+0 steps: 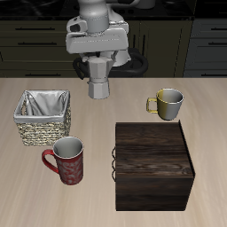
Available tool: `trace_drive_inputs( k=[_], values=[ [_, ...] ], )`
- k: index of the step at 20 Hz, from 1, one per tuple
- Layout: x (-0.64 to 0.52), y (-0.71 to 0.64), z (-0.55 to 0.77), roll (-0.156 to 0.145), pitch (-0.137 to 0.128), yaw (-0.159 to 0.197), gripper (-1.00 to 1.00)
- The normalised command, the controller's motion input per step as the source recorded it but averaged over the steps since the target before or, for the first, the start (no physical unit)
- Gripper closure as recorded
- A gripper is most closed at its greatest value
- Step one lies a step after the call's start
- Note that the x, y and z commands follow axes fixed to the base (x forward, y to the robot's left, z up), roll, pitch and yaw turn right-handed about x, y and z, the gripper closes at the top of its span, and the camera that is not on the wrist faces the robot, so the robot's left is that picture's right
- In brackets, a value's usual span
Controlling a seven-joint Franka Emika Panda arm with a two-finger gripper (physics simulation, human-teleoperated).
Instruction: Place the moka pot in the basket
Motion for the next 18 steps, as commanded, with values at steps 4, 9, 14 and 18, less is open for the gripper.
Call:
trace_drive_inputs(
  k=[4, 9, 14, 18],
  values=[
    [0.03, -0.06, 0.29, -0.005, -0.034, 0.002, 1.0],
    [0.03, -0.05, 0.28, 0.034, 0.003, -0.016, 1.0],
    [0.04, -0.08, 0.11, 0.004, 0.004, -0.004, 1.0],
    [0.16, -0.21, 0.05, 0.009, 0.022, -0.008, 1.0]
  ],
)
